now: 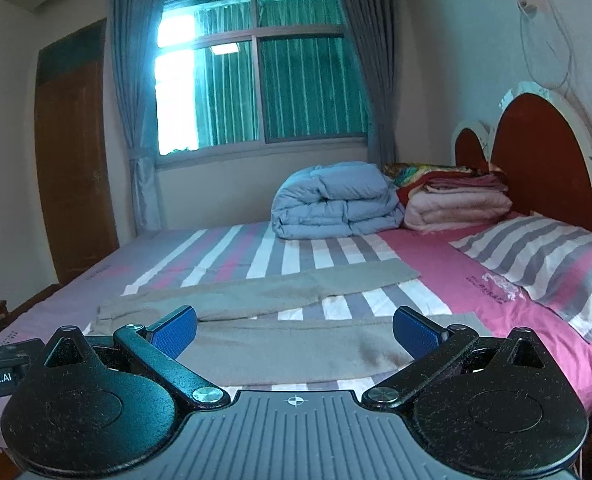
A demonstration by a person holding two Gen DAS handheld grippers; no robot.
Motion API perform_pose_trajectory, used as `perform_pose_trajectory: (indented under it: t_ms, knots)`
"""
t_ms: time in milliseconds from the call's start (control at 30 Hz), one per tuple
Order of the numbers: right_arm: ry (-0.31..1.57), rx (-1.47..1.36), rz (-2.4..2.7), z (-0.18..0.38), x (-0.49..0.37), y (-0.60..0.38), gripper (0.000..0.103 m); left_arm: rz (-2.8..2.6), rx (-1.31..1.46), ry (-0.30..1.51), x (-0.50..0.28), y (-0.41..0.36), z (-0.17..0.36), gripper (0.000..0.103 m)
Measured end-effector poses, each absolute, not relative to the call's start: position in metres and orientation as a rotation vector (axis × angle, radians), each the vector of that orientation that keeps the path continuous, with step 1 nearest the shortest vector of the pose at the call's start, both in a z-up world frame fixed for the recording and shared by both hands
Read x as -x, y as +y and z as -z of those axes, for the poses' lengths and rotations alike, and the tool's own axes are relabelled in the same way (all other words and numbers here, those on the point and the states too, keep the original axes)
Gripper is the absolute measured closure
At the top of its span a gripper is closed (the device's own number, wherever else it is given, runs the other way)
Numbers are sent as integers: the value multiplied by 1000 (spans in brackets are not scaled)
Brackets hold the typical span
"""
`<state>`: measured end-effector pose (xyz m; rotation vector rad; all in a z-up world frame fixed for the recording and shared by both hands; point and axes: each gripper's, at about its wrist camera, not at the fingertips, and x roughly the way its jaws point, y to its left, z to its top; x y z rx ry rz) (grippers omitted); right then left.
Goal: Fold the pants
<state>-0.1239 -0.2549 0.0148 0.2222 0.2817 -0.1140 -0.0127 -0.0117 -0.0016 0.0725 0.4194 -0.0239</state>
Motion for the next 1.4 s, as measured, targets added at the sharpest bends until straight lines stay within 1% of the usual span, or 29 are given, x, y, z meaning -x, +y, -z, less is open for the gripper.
perform_pose_trajectory:
  t_ms: [100,133,233,533,700,1100,1400]
  knots:
    - [291,-208,103,-12,122,-250,0,22,-57,402,11,-12,1,6]
    - [291,-200,102,-11,123,-249,0,23,-58,424,11,-11,2,6]
    - [291,-185,99,-10,121,-246,0,29,-34,396,11,-12,3,6]
    - [297,-202,115,-7,120,-251,0,41,-5,396,11,-14,3,6]
    - [299,-200,113,-7,120,-252,0,31,-41,399,10,-16,4,6]
    - [317,-209,129,-3,116,-257,0,27,-50,443,0,-21,12,6]
    - [323,-189,134,5,112,-259,0,23,-57,507,-10,-25,30,6]
